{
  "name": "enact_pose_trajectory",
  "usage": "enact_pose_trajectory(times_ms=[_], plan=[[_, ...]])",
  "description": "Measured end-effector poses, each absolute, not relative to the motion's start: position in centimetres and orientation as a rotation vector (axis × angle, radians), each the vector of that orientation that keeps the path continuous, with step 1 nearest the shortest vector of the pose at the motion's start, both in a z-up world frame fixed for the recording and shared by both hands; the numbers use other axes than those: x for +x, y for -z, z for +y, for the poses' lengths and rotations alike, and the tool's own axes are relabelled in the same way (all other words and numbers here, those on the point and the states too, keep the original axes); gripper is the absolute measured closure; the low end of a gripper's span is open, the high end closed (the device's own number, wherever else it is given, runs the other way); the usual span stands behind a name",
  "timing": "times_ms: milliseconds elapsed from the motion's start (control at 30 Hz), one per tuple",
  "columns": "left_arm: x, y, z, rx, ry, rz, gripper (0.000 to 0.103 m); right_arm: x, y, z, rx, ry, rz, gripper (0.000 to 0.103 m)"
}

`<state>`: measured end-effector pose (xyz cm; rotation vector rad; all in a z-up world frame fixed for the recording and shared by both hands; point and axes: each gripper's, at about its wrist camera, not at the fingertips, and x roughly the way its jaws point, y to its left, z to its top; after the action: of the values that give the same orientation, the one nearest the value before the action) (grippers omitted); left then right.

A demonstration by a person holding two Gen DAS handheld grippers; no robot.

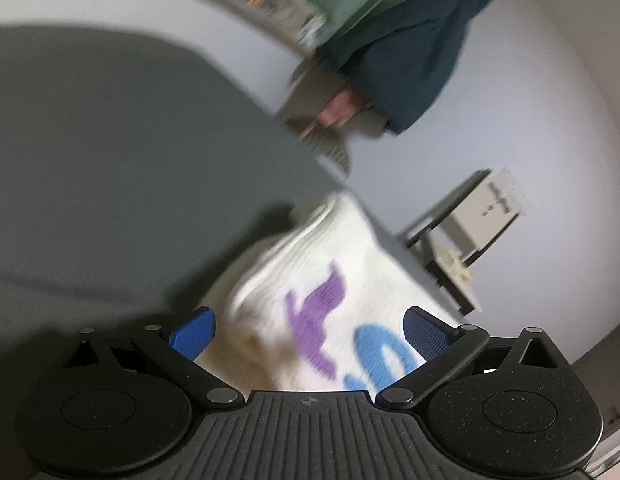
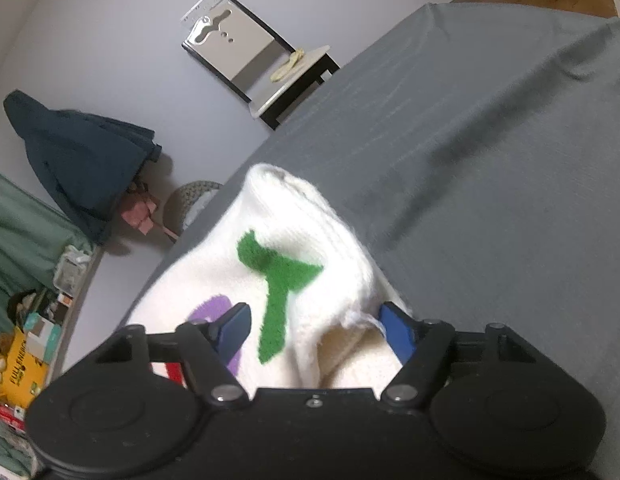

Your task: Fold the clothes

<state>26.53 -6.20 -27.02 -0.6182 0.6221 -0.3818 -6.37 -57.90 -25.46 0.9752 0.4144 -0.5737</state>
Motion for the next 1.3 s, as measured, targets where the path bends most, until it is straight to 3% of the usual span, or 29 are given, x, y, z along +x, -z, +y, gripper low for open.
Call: enact_pose_trajectory(times_ms=[33, 100, 167, 367, 500, 533, 567, 667, 800, 967, 1167, 1233, 1300], plan=[[26.5, 26.9, -6.3, -0.603, 0.388, 0.608, 0.006, -6.4, 25.4, -57.7, 0.963, 0.564, 0.41, 0.037], [26.6, 26.6, -6.5, -0.578, 0.398, 0.591, 0.027, -6.4, 25.0, -57.3, 0.939, 0.536, 0.381, 0.037], [26.5, 26.5, -6.4, -0.568, 0.401, 0.597, 0.041, -6.4, 24.8, -57.1, 0.928, 0.512, 0.358, 0.038], [26.9, 27.0, -5.7, -0.56, 0.343, 0.652, 0.041, -6.4, 26.6, -57.5, 0.97, 0.563, 0.414, 0.057], [26.9, 27.2, -6.3, -0.575, 0.388, 0.643, 0.043, -6.7, 27.1, -57.8, 1.014, 0.512, 0.356, 0.06], [26.8, 27.1, -6.5, -0.579, 0.412, 0.623, 0.05, -6.8, 26.9, -57.7, 1.008, 0.487, 0.327, 0.062], [26.9, 27.0, -6.8, -0.57, 0.422, 0.617, 0.066, -6.6, 26.5, -57.5, 0.982, 0.466, 0.309, 0.062], [27.1, 27.2, -7.3, -0.561, 0.395, 0.647, 0.066, -5.6, 26.0, -57.0, 0.898, 0.471, 0.336, 0.061], [27.8, 28.6, -7.2, -0.638, 0.319, 0.747, 0.065, -4.9, 27.7, -57.5, 0.953, 0.517, 0.422, 0.051], [27.5, 28.9, -6.9, -0.824, 0.462, 0.694, 0.064, -4.9, 27.7, -57.7, 0.983, 0.434, 0.323, 0.051], [27.3, 28.8, -8.6, -0.663, 0.307, 0.78, 0.064, -4.6, 28.8, -58.2, 1.006, 0.457, 0.389, 0.05], [27.4, 28.4, -9.1, -0.634, 0.306, 0.787, 0.059, -4.6, 28.7, -58.2, 1.016, 0.446, 0.382, 0.043], [27.5, 28.0, -9.6, -0.617, 0.316, 0.784, 0.039, -4.6, 28.5, -58.1, 1.024, 0.432, 0.368, 0.035]])
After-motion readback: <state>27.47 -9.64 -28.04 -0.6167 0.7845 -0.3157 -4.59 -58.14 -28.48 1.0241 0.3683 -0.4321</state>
